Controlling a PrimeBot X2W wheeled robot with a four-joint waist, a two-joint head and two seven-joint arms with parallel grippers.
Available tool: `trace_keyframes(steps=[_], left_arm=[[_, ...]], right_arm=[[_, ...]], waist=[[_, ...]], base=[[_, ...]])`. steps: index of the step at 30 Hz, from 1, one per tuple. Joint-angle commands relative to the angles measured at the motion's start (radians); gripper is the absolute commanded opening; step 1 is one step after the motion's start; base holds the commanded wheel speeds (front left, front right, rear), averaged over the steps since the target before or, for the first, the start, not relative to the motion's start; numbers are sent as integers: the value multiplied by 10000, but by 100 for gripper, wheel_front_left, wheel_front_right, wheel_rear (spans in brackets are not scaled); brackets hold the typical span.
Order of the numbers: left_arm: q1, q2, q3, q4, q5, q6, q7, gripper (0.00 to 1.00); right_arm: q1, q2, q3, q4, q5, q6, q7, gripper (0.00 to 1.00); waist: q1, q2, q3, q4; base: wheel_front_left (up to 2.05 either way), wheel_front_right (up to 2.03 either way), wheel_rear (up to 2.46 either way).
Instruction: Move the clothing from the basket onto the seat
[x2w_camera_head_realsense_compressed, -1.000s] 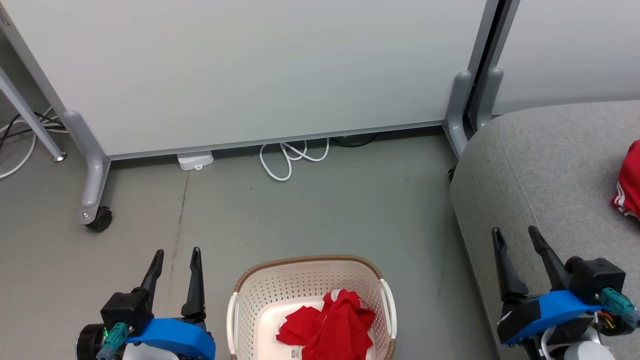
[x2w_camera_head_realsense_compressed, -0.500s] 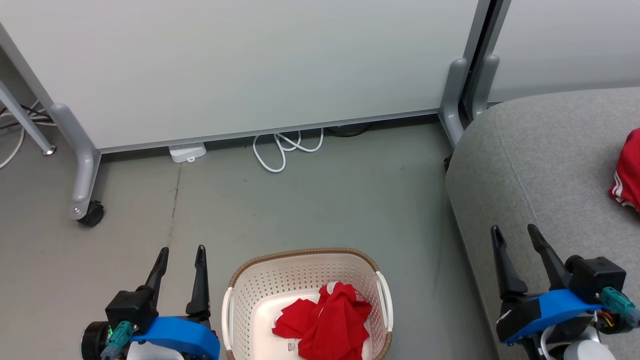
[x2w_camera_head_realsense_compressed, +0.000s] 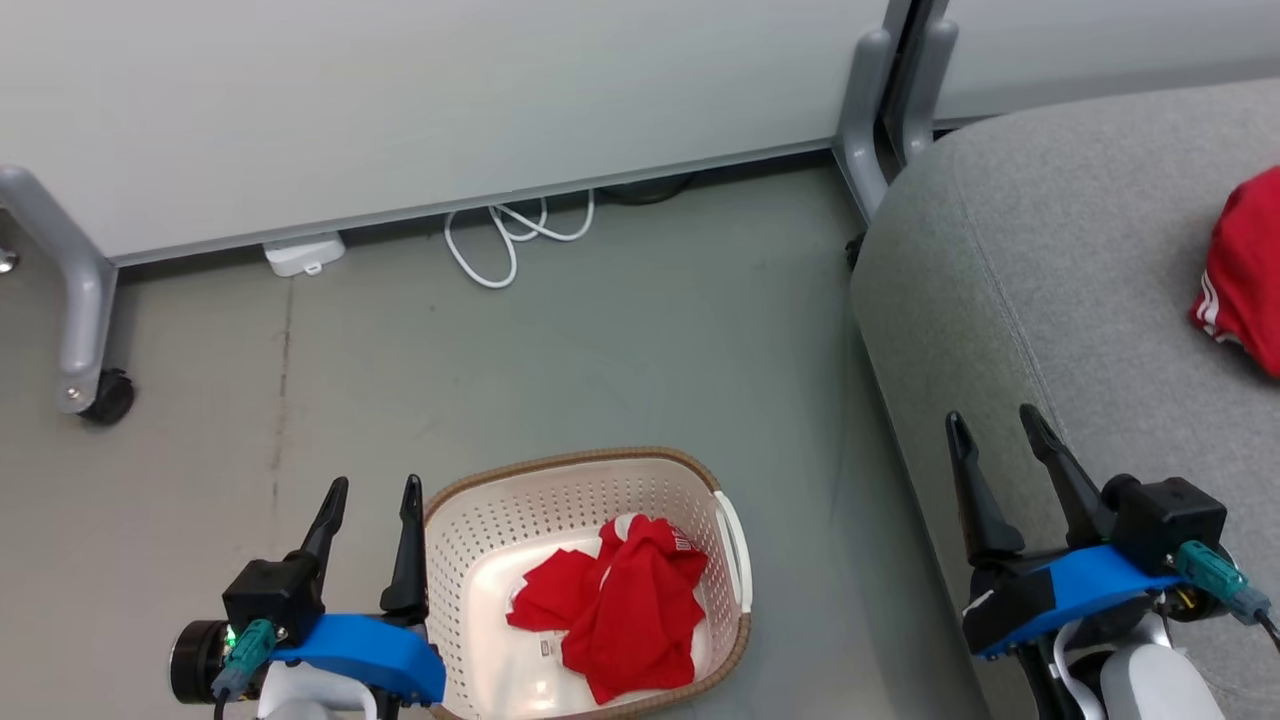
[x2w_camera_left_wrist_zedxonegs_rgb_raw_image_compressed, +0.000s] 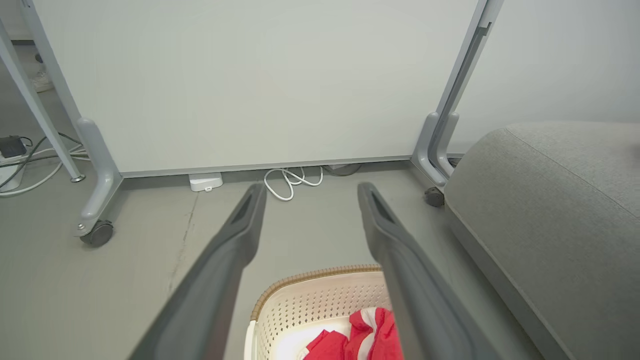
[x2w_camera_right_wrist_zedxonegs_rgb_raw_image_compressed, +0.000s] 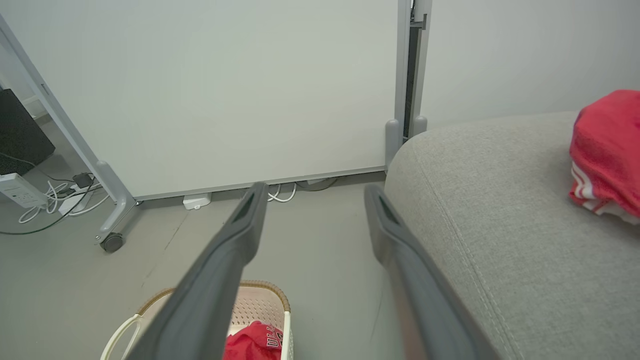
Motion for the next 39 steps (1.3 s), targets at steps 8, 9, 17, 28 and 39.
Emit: trace_keyframes(steps=[8, 9, 17, 28, 39], left_arm=[[-1044, 243, -569, 1018, -68, -11, -48, 100], [-1177, 265, -625, 1184, -84, -12, -49, 100], [-2345, 756, -1202, 2498, -120, -10, -49, 100], [-4158, 1548, -2687, 4345, -551, -10, 552, 100], [-5177, 2574, -3412, 5119, -1301, -11, 1346, 100]], right_arm=[[-810, 13, 540, -180, 236, 1, -202, 100], [-893, 13, 613, -185, 233, 1, -228, 100], [-1664, 15, 1312, -243, 558, 1, -617, 100], [-2344, 15, 2072, 166, 1254, 1, -1371, 100], [-3064, 15, 2929, 480, 2048, 1, -1753, 100]], waist=[[-1, 0, 1793, -1424], [-1, 0, 1974, -1564], [-1, 0, 3515, -2686], [-1, 0, 5333, -3465], [-1, 0, 6741, -4132]], base=[[0, 0, 0], [0, 0, 0], [0, 0, 0], [0, 0, 0], [0, 0, 0]])
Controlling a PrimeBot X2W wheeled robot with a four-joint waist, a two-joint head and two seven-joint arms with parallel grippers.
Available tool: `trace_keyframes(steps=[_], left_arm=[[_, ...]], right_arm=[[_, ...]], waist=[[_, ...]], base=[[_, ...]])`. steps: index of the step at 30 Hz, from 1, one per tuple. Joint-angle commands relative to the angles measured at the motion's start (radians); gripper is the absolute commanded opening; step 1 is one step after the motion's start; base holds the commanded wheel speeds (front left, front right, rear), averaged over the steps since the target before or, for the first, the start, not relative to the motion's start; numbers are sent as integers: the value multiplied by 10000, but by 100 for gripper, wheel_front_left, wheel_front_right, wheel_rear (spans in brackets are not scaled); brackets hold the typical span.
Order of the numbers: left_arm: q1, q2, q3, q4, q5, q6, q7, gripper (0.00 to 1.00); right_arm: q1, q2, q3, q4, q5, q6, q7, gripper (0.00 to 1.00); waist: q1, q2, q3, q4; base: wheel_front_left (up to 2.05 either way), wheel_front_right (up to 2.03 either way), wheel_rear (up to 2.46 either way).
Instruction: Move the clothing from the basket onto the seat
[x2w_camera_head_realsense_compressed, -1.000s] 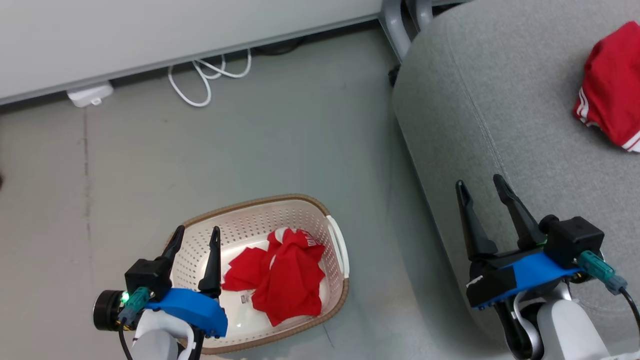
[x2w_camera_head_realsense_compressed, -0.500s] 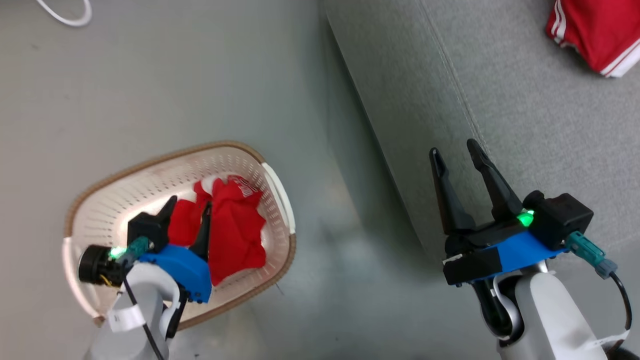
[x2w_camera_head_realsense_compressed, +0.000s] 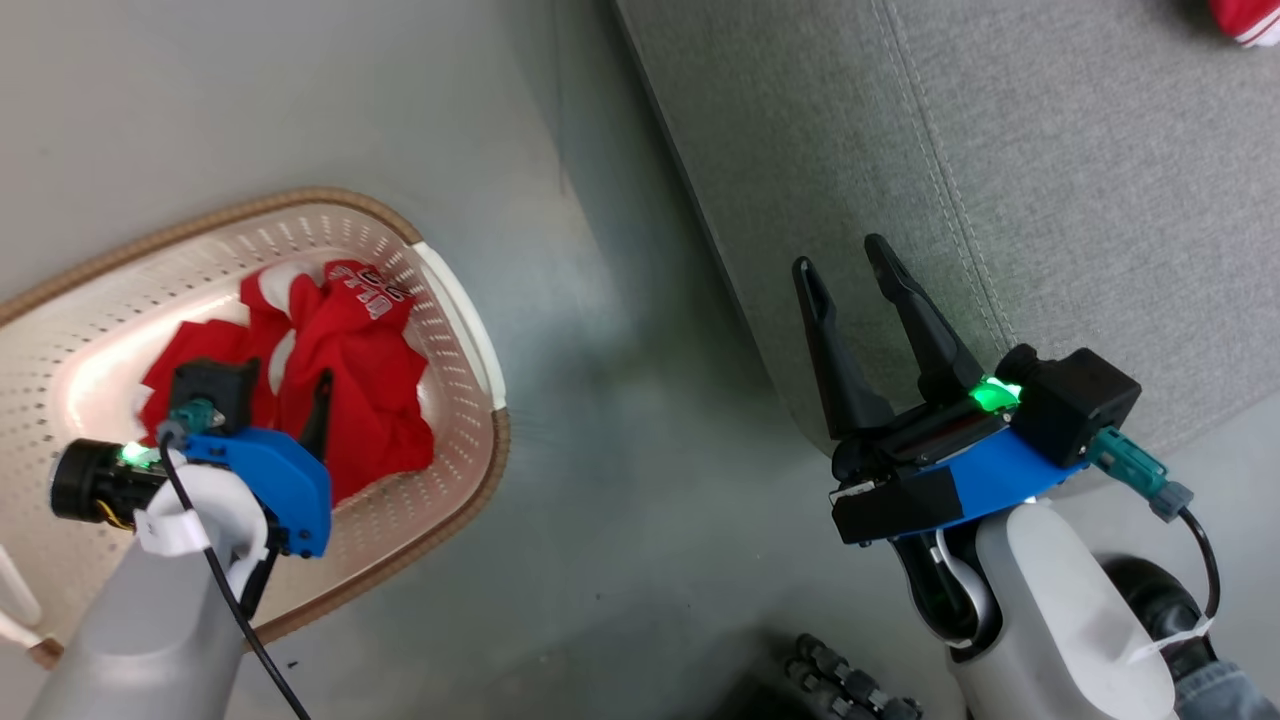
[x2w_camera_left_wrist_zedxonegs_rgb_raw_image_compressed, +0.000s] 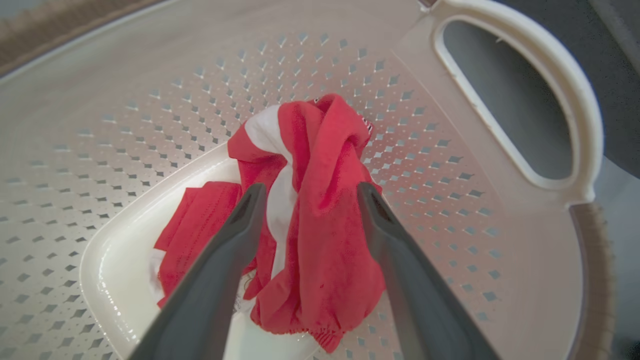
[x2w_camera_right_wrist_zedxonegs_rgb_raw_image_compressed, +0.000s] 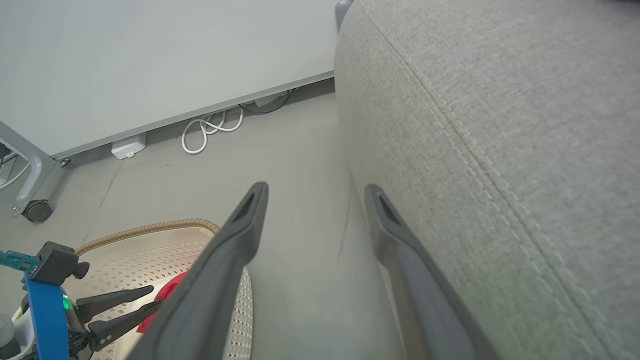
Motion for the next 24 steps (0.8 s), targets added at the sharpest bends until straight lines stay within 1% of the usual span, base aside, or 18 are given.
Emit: trace_keyframes(steps=[1, 4, 5, 6, 11, 17, 24], left_arm=[[-340, 211, -101, 50, -181, -7, 185, 100], [-562, 457, -256, 50, -473, -7, 490, 100], [-562, 457, -256, 50, -473, -7, 490, 100], [-694, 612, -346, 40, -643, -7, 677, 100], [-934, 835, -422, 67, -977, -7, 1039, 100], [-1134, 913, -779, -57, -1344, -7, 1515, 100], [-1270, 882, -1037, 60, -1510, -7, 1621, 100]], right_arm=[[-244, 19, 95, 37, 120, 1, -73, 100], [-386, 19, 194, -11, 228, 1, -81, 100], [-386, 19, 194, -11, 228, 1, -81, 100], [-416, 20, 221, -110, 293, 1, -84, 100], [-465, 19, 258, -268, 395, 1, -86, 100], [-465, 19, 259, -356, 456, 1, -85, 100], [-386, 19, 237, -443, 506, 1, -85, 100]], waist=[[-2, 0, 487, -314], [-2, 0, 770, -429], [-2, 0, 770, -429], [-2, 0, 926, -489], [-2, 0, 1192, -585], [-2, 0, 1339, -570], [-2, 0, 1407, -536]], base=[[0, 0, 0], [0, 0, 0], [0, 0, 0], [0, 0, 0], [0, 0, 0], [0, 0, 0], [0, 0, 0]])
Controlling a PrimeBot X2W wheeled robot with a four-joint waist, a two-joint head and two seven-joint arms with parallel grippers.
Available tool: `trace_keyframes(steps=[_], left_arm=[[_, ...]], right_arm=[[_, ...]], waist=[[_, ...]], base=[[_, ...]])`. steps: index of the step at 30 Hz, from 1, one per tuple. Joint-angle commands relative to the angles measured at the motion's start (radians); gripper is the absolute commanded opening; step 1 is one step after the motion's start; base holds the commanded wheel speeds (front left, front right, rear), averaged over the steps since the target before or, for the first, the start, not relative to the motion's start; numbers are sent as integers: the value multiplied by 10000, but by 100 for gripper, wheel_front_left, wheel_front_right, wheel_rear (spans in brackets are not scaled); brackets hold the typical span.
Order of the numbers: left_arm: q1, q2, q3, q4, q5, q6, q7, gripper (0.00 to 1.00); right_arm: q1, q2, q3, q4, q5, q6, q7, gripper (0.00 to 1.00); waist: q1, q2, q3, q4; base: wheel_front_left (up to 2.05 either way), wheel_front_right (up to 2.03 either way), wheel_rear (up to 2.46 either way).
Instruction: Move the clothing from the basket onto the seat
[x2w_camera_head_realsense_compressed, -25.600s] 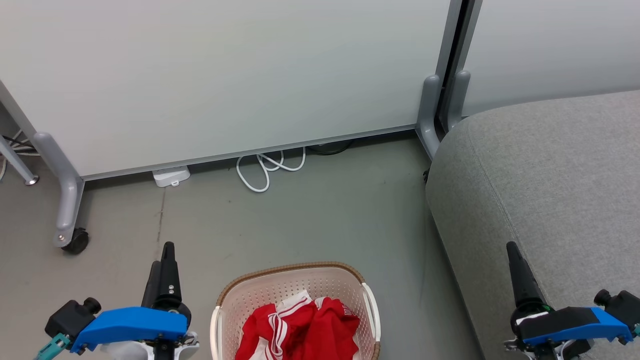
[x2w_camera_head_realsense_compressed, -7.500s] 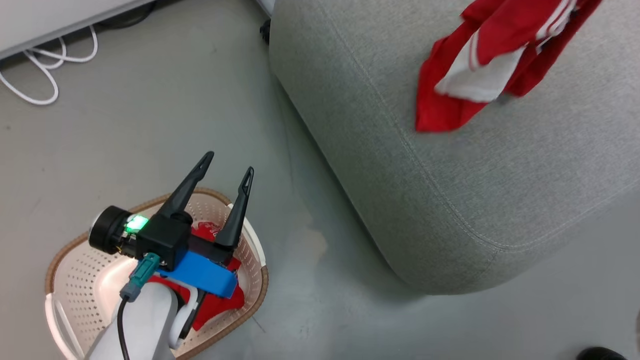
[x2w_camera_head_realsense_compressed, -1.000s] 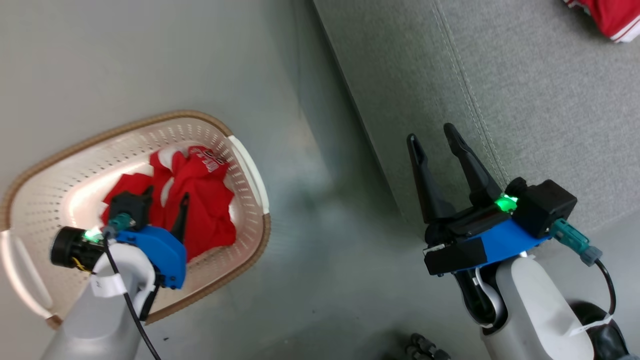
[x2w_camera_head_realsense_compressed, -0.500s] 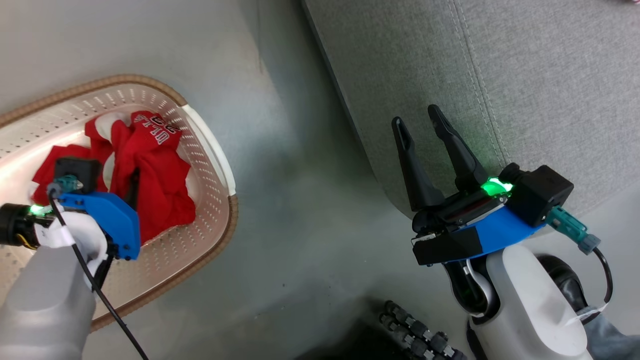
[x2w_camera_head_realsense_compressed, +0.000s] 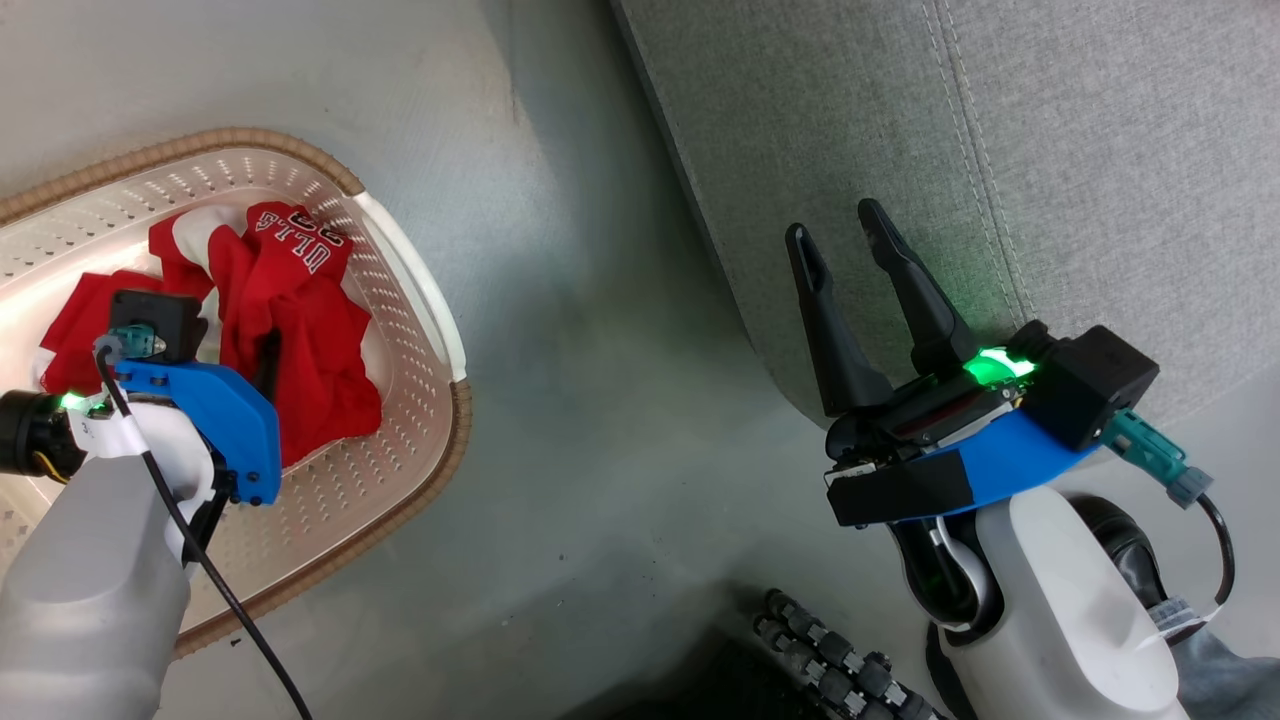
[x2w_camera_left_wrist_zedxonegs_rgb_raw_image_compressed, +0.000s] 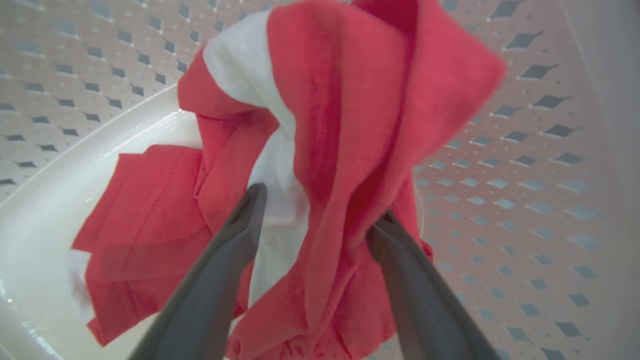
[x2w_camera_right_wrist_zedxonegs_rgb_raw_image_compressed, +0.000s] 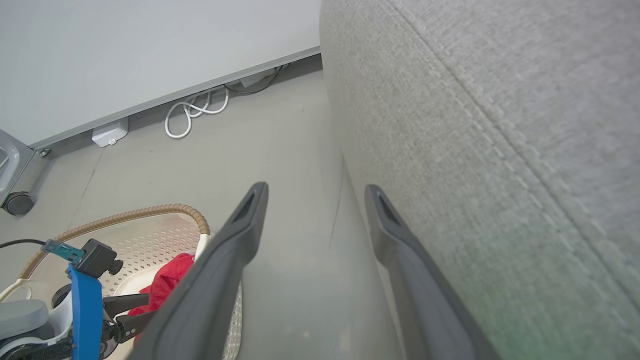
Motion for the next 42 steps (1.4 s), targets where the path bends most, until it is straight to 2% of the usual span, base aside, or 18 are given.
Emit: trace_keyframes(steps=[1, 4, 5, 6, 7, 24, 33, 42], left_arm=[[-196, 15, -59, 39, -26, -7, 4, 100], [-238, -22, -131, 137, -52, -7, 22, 100], [-258, -24, -173, 162, -31, -7, 35, 49], [-282, -22, -206, 181, -13, -7, 36, 22], [-303, -21, -242, 201, -4, -7, 27, 0], [-458, 14, -749, 312, -426, -7, -287, 0], [-407, -719, -1096, 510, -649, -7, -861, 0], [82, -1557, -1515, 955, -1110, -7, -1711, 0]], right_arm=[[-24, 19, -52, -47, -16, 1, -34, 100], [6, 19, -95, -64, -50, 1, -34, 100], [13, 19, -97, -69, -53, 1, -34, 100], [16, 19, -89, -76, -42, 1, -34, 100], [18, 19, -80, -84, -29, 1, -34, 100], [-280, 19, 82, 34, -18, 1, -35, 100], [-261, 18, -205, 160, -496, 1, -35, 100], [14, 15, -391, 528, -998, 1, -35, 100]], waist=[[-1, 0, 9, 8], [-1, 0, 21, 20], [-1, 0, 21, 22], [-1, 0, 20, 25], [-1, 0, 20, 29], [-1, 0, -147, 50], [-1, 0, -1086, 725], [-1, 0, -2805, 1561]], base=[[0, 0, 0], [0, 0, 0], [0, 0, 0], [0, 0, 0], [0, 0, 0], [0, 0, 0], [0, 0, 0], [0, 0, 0]])
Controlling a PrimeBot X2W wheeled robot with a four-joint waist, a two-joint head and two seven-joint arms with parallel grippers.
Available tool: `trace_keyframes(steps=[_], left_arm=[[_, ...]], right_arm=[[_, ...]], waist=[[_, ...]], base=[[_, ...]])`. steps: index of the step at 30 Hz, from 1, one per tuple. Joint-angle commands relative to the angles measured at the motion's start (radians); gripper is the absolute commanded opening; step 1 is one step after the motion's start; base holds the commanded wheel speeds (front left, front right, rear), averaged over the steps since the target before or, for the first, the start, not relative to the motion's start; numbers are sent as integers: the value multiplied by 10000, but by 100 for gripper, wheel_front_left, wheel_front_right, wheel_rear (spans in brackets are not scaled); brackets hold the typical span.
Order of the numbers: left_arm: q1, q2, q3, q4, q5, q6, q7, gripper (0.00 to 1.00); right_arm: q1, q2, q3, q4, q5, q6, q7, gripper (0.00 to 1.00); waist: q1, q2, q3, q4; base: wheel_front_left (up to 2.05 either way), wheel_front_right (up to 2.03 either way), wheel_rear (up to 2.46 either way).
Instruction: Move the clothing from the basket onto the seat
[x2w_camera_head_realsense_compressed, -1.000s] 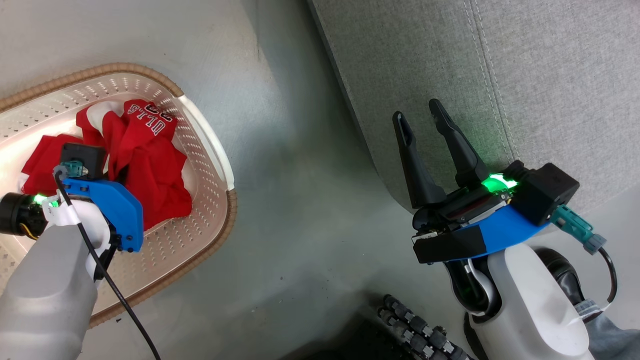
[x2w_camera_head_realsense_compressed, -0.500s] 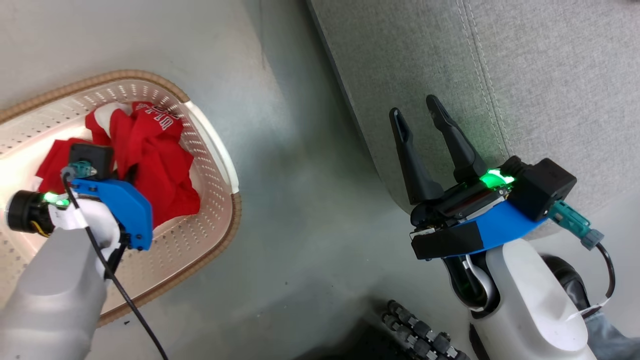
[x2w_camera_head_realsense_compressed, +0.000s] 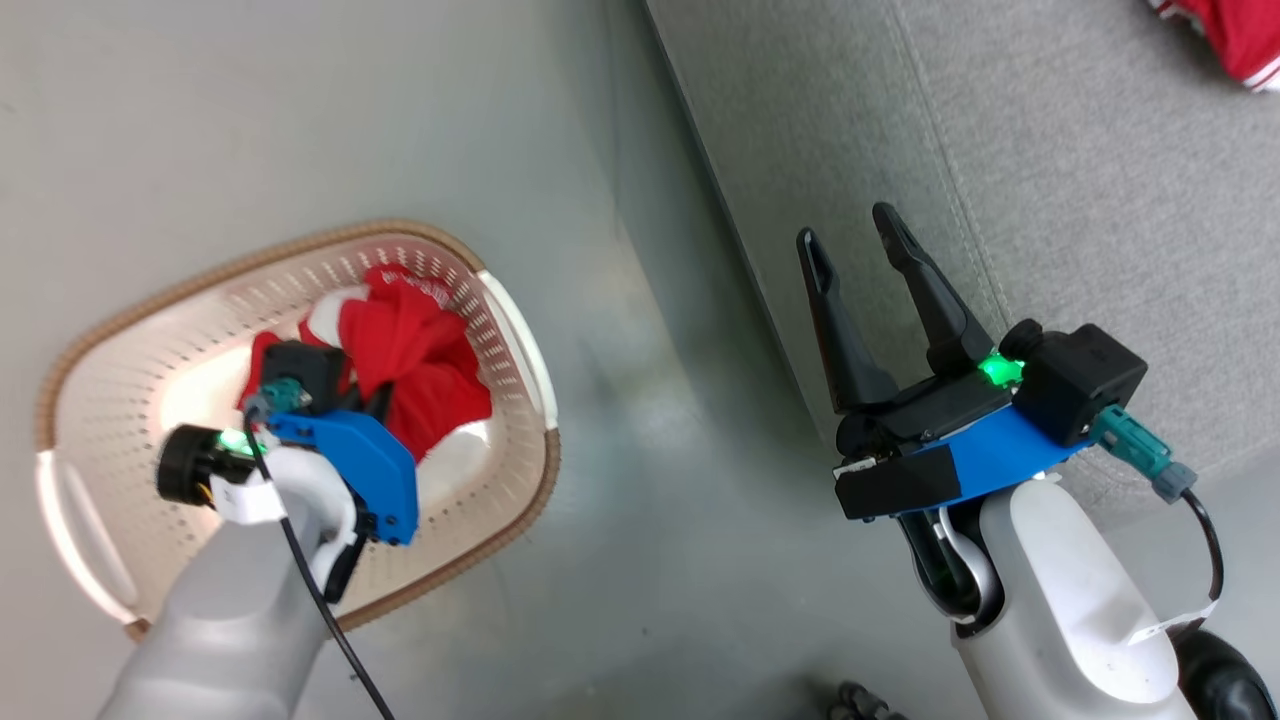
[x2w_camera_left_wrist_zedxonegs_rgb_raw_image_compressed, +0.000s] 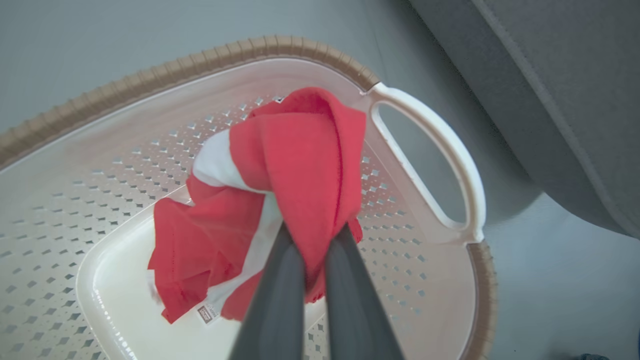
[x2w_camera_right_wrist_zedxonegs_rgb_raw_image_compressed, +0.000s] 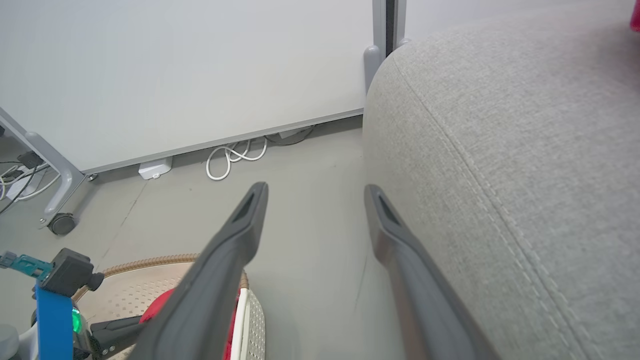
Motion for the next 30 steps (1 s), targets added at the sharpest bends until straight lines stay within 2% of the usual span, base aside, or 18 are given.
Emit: trace_keyframes(steps=[1, 8, 16, 30], left_arm=[[151, -157, -84, 41, -144, -7, -203, 0], [778, -656, -585, 137, -682, -7, -695, 0], [1424, -914, -1287, 12, -1266, -7, -886, 0], [1505, -1071, -2520, -805, -2048, -7, -1060, 0]], right_arm=[[179, 7, -69, 114, -133, 1, -35, 100], [628, 4, -152, 551, -311, 3, 31, 100], [1298, 4, -115, 672, -332, 1, 383, 100], [2508, 3, -324, 428, -428, 1, 1047, 100]], waist=[[0, 0, -945, 542], [0, 0, -2640, 1125], [0, 0, -4364, 1588], [0, 0, -6254, 2397]], base=[[0, 0, 0], [0, 0, 0], [0, 0, 0], [0, 0, 0]])
